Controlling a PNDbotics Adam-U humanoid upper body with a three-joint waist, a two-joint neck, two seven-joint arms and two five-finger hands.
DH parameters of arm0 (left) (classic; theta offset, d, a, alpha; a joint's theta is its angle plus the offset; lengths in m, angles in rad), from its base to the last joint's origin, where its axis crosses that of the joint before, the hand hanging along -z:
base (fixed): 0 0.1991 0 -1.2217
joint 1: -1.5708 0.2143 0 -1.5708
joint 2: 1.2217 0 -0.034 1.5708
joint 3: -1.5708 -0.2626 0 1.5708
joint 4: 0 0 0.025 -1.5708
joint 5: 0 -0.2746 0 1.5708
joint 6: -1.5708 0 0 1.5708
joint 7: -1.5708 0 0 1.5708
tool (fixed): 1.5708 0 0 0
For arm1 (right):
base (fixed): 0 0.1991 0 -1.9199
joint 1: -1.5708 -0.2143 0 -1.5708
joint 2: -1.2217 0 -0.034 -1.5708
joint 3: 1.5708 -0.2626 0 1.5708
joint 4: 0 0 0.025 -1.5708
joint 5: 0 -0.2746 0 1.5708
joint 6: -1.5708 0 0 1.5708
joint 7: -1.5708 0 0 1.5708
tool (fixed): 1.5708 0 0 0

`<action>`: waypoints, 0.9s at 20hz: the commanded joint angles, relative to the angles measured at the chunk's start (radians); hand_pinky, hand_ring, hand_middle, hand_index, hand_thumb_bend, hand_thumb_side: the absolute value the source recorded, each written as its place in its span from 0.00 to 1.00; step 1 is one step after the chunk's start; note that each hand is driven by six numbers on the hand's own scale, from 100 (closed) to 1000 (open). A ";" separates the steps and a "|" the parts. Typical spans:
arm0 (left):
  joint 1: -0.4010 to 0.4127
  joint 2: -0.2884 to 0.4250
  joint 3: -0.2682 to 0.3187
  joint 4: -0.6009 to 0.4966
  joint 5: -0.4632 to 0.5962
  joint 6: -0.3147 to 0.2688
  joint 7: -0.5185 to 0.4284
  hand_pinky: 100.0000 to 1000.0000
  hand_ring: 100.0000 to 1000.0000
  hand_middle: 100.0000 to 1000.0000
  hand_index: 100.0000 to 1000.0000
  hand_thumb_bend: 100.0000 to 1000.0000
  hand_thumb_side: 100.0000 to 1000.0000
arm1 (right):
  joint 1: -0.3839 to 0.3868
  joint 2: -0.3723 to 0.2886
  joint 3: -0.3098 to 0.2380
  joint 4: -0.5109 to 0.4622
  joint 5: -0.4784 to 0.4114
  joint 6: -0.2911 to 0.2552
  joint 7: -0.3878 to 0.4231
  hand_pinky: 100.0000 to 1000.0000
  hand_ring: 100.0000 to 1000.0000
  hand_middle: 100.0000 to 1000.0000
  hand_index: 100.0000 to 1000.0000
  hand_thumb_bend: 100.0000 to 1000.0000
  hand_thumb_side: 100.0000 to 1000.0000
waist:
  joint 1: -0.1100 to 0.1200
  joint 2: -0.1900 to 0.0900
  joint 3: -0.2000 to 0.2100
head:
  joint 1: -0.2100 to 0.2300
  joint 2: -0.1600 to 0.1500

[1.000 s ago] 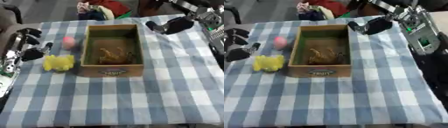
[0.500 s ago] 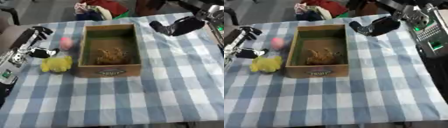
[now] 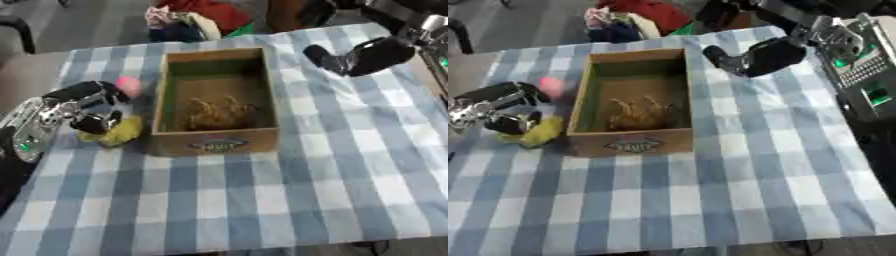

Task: Pick up objects on the table and place them in the box.

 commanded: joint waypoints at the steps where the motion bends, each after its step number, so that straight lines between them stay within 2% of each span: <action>1: -0.014 0.041 0.005 0.000 0.006 -0.001 -0.081 0.72 0.70 0.71 0.81 0.39 0.00 | -0.011 -0.018 -0.009 -0.009 -0.007 0.004 -0.004 0.64 0.69 0.60 0.75 0.12 0.23 | -0.001 -0.016 0.002 | 0.000 0.008; 8: 0.000 0.061 0.016 -0.015 0.075 0.031 -0.227 0.70 0.66 0.68 0.80 0.38 0.00 | -0.006 -0.017 -0.012 -0.005 -0.005 0.007 -0.007 0.63 0.69 0.60 0.75 0.11 0.23 | 0.000 -0.018 0.005 | -0.002 0.007; 18: 0.027 0.136 0.067 -0.188 0.198 0.102 -0.139 0.70 0.64 0.67 0.80 0.38 0.00 | -0.001 -0.020 -0.013 -0.001 0.000 0.010 -0.009 0.63 0.69 0.60 0.75 0.10 0.23 | 0.004 -0.019 0.009 | -0.006 0.003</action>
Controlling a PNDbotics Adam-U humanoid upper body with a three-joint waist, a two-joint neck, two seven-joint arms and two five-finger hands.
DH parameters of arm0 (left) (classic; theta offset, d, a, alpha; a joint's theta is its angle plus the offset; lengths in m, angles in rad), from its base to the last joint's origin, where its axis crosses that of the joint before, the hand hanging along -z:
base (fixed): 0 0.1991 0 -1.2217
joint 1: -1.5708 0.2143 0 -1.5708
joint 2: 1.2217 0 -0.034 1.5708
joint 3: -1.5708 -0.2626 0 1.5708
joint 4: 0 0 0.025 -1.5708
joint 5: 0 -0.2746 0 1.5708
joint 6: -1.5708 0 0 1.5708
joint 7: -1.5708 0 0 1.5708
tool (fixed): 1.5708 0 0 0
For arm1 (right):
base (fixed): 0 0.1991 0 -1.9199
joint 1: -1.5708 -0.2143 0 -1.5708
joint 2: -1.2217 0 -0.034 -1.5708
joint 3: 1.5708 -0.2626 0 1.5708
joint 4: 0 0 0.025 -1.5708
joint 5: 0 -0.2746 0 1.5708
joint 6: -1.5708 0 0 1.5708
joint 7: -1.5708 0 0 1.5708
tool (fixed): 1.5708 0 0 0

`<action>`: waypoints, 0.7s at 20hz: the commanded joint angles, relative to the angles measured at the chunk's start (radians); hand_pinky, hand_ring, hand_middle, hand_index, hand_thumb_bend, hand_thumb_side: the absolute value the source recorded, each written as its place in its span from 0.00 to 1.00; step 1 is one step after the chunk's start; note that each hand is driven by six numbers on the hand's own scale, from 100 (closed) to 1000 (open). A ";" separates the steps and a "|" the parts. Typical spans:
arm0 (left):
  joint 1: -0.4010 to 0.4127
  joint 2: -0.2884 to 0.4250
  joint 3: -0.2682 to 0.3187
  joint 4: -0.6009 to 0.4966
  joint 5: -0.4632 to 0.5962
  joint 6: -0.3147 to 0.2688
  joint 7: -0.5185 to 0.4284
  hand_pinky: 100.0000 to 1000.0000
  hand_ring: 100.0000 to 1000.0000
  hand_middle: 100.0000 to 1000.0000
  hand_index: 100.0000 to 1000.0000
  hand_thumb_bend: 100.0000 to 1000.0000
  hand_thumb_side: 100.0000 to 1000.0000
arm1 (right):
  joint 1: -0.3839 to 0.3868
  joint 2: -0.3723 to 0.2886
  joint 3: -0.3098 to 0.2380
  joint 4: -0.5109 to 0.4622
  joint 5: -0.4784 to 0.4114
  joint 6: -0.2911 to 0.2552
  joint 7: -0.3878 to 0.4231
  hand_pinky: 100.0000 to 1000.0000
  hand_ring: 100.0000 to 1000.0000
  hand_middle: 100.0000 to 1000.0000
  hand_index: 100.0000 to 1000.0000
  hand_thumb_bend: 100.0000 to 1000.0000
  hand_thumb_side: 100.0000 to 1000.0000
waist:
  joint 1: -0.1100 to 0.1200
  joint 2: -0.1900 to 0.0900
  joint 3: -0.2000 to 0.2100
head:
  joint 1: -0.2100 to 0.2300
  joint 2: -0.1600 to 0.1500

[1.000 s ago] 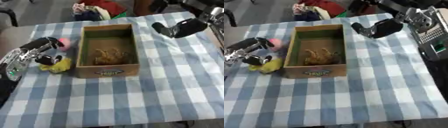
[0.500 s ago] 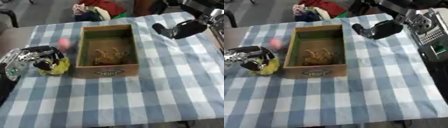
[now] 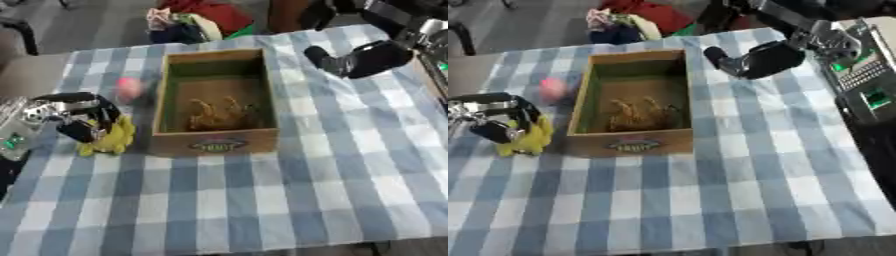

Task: Pick up objects on the table and place them in the box.

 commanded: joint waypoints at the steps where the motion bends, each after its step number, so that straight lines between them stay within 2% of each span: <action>1: -0.007 0.077 0.022 -0.076 0.030 0.014 0.017 0.70 0.64 0.67 0.80 0.39 0.00 | -0.015 -0.020 -0.013 -0.004 0.000 0.003 -0.002 0.63 0.69 0.60 0.75 0.10 0.23 | 0.000 -0.016 0.003 | -0.002 0.003; 7: 0.021 0.122 0.006 -0.147 0.065 0.029 -0.026 0.71 0.65 0.68 0.81 0.42 0.00 | -0.014 -0.020 -0.012 -0.001 0.002 0.003 -0.001 0.63 0.69 0.60 0.75 0.10 0.23 | 0.002 -0.018 0.007 | -0.004 0.001; 14: 0.035 0.144 -0.028 -0.162 0.080 0.025 -0.094 0.71 0.66 0.69 0.81 0.41 0.00 | -0.013 -0.019 -0.011 0.001 0.004 0.003 0.000 0.63 0.69 0.60 0.75 0.10 0.23 | 0.001 -0.018 0.008 | -0.003 0.002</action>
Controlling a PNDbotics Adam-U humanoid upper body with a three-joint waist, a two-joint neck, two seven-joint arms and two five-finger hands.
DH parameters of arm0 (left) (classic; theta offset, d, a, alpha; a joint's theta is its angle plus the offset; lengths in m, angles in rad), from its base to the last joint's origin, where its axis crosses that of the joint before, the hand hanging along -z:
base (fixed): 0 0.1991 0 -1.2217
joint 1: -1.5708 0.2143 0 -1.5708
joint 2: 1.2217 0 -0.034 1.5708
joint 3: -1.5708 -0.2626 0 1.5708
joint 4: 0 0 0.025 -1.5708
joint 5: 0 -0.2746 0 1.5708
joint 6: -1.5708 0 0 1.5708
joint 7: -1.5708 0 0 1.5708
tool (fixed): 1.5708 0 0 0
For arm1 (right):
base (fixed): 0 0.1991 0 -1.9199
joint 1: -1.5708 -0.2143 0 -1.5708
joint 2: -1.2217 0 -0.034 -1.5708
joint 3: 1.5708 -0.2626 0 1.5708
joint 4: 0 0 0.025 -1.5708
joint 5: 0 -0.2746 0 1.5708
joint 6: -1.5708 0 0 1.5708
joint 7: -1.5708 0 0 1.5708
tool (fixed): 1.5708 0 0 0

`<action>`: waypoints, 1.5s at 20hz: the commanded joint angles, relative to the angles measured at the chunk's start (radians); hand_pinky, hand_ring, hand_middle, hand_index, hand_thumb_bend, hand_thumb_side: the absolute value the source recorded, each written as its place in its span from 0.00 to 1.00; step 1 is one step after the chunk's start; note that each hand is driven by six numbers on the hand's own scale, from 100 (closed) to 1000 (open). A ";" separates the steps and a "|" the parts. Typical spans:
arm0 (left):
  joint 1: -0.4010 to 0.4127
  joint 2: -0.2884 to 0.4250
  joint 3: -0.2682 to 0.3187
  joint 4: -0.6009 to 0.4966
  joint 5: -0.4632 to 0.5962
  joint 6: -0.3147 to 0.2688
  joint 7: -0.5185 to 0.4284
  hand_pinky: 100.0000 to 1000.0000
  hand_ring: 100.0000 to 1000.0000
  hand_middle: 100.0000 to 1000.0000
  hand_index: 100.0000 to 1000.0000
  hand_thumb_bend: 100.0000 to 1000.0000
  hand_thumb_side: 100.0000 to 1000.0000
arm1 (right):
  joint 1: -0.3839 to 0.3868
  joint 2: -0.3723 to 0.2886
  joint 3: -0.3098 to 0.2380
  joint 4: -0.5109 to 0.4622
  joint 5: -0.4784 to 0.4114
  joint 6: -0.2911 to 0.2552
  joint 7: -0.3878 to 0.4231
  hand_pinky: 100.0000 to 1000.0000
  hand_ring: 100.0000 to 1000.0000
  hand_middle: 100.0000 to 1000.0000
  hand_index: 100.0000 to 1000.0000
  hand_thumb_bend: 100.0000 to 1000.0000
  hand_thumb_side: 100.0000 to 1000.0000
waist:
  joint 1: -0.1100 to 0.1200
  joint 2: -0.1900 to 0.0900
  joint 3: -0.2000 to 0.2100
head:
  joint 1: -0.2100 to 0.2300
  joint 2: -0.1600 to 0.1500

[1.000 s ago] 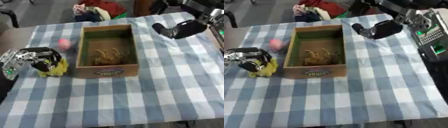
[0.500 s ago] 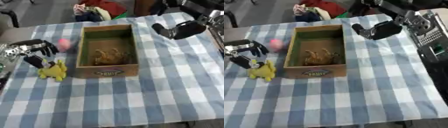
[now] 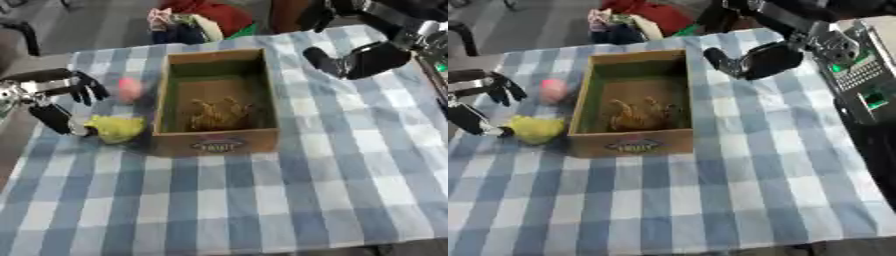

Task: Pick up objects on the table and place them in the box.

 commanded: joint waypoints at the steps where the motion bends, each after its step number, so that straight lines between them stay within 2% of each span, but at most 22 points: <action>1: -0.010 0.049 -0.008 -0.014 0.008 -0.004 -0.030 0.71 0.66 0.69 0.81 0.41 0.00 | -0.014 -0.018 -0.011 -0.005 0.003 0.002 0.000 0.63 0.69 0.60 0.75 0.10 0.23 | -0.003 -0.017 0.003 | 0.000 0.003; 6: -0.019 0.035 -0.034 0.010 0.007 -0.014 -0.056 0.70 0.65 0.68 0.80 0.41 0.00 | -0.013 -0.016 -0.011 -0.005 0.002 0.003 0.000 0.63 0.69 0.60 0.75 0.10 0.23 | -0.003 -0.017 0.002 | 0.000 0.004; 15: -0.048 -0.032 -0.048 0.078 -0.046 -0.024 0.016 0.69 0.65 0.67 0.80 0.39 0.00 | -0.009 -0.012 -0.013 -0.004 0.000 0.001 0.001 0.63 0.69 0.60 0.75 0.10 0.23 | -0.007 -0.017 -0.004 | 0.002 0.007; 24: -0.062 -0.109 -0.050 0.146 -0.139 -0.031 0.169 0.69 0.63 0.66 0.78 0.34 0.00 | -0.006 -0.006 -0.015 -0.002 -0.004 0.000 0.003 0.63 0.69 0.60 0.75 0.09 0.24 | -0.009 -0.016 -0.011 | 0.003 0.008; 26: -0.063 -0.114 -0.060 0.162 -0.158 -0.044 0.145 0.69 0.63 0.65 0.78 0.31 0.00 | -0.007 -0.005 -0.015 -0.001 -0.004 0.000 0.003 0.63 0.69 0.59 0.75 0.09 0.24 | -0.009 -0.017 -0.012 | 0.004 0.010; 30: -0.067 -0.114 -0.058 0.176 -0.187 -0.063 0.074 0.64 0.56 0.55 0.70 0.20 0.00 | -0.006 -0.004 -0.017 0.000 -0.004 0.000 0.002 0.63 0.68 0.59 0.75 0.11 0.24 | -0.007 -0.018 -0.011 | 0.003 0.010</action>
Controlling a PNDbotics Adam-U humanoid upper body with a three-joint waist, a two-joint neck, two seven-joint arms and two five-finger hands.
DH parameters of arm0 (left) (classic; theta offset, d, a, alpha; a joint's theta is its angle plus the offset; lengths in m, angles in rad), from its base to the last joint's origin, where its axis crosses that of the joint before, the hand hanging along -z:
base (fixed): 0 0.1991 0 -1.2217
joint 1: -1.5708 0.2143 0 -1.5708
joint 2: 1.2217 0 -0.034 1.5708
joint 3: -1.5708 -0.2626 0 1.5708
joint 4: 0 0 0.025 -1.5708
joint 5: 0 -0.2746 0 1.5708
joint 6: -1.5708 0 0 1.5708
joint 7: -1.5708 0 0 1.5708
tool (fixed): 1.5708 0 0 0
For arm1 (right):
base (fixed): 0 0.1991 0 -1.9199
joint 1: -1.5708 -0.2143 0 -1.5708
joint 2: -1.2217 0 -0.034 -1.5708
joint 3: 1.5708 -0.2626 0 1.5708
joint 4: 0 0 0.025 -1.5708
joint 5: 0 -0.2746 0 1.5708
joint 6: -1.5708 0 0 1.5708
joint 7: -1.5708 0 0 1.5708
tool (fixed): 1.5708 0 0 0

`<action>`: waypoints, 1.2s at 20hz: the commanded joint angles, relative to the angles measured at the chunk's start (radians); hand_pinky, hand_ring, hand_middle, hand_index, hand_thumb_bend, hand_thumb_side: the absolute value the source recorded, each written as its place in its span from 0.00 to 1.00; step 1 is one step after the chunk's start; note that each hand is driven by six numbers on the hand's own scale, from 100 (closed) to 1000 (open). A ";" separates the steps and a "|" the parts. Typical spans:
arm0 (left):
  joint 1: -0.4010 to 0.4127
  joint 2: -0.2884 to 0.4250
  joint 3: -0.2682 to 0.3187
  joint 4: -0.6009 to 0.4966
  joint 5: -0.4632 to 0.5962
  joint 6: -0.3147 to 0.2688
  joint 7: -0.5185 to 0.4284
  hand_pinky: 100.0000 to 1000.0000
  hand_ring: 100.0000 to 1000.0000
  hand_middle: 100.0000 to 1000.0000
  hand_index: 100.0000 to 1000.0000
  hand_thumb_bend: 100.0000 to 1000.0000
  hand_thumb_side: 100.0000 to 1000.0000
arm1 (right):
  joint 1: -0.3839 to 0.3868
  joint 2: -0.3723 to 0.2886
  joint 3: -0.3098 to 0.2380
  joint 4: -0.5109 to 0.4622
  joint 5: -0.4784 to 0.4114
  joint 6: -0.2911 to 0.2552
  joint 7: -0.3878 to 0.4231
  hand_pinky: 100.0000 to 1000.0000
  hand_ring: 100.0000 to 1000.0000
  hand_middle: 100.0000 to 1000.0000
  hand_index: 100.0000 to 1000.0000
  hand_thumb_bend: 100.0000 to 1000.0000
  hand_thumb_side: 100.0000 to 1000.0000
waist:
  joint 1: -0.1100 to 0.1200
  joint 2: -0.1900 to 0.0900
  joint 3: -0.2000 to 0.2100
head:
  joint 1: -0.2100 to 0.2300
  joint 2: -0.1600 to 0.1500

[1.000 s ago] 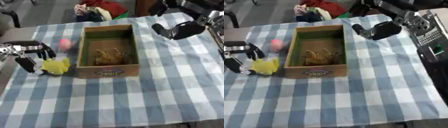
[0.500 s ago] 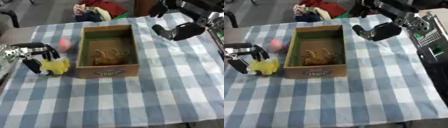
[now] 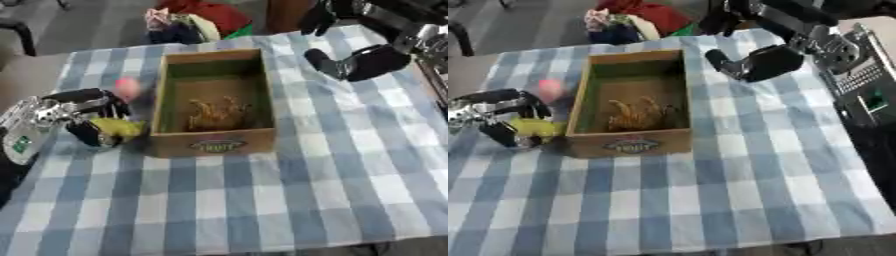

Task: Pick up objects on the table and place them in the box.

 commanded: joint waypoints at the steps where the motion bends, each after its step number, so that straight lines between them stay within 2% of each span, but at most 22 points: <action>1: -0.014 0.021 0.008 0.001 -0.027 -0.011 -0.038 0.60 0.51 0.50 0.65 0.15 0.00 | -0.014 -0.006 -0.013 -0.003 -0.003 0.000 0.002 0.63 0.68 0.59 0.75 0.11 0.24 | -0.002 -0.016 0.002 | 0.000 0.007; 3: -0.015 0.023 0.022 -0.012 -0.044 -0.007 -0.019 0.52 0.41 0.40 0.57 0.09 0.00 | -0.013 -0.006 -0.013 -0.003 -0.003 0.000 0.003 0.63 0.68 0.59 0.75 0.11 0.24 | -0.001 -0.016 0.003 | -0.001 0.007; 5: -0.016 0.025 0.038 -0.033 -0.063 0.005 0.040 0.45 0.32 0.30 0.49 0.03 0.00 | -0.013 -0.006 -0.013 -0.004 -0.004 0.000 0.003 0.63 0.68 0.59 0.75 0.11 0.24 | -0.001 -0.017 0.003 | -0.003 0.007; 7: -0.018 0.027 0.051 -0.057 -0.083 0.022 0.110 0.44 0.28 0.26 0.45 0.02 0.00 | -0.012 -0.006 -0.013 -0.004 -0.004 0.000 0.003 0.63 0.68 0.59 0.75 0.11 0.24 | -0.002 -0.017 0.003 | -0.004 0.007; 10: -0.029 0.029 0.072 -0.095 -0.092 0.048 0.199 0.44 0.28 0.26 0.45 0.05 0.00 | -0.010 -0.007 -0.011 -0.005 -0.005 -0.001 0.007 0.63 0.68 0.59 0.75 0.11 0.24 | -0.002 -0.017 0.002 | -0.003 0.006; 14: -0.081 0.022 0.083 -0.142 -0.093 0.063 0.248 0.45 0.27 0.26 0.45 0.08 0.00 | -0.009 -0.004 0.000 -0.004 -0.007 -0.006 0.025 0.63 0.68 0.58 0.74 0.11 0.24 | -0.002 -0.021 -0.001 | -0.001 0.008; 20: -0.200 -0.056 0.037 -0.147 -0.092 0.036 0.237 0.49 0.29 0.27 0.46 0.09 0.00 | -0.012 0.015 0.036 0.006 -0.014 -0.017 0.083 0.63 0.67 0.58 0.73 0.08 0.25 | -0.002 -0.028 -0.019 | 0.013 0.009; 24: -0.250 -0.143 0.009 -0.095 -0.123 0.002 0.210 0.53 0.38 0.33 0.51 0.12 0.00 | -0.017 0.034 0.056 0.013 -0.021 -0.023 0.117 0.62 0.67 0.58 0.73 0.08 0.25 | -0.003 -0.031 -0.040 | 0.028 0.010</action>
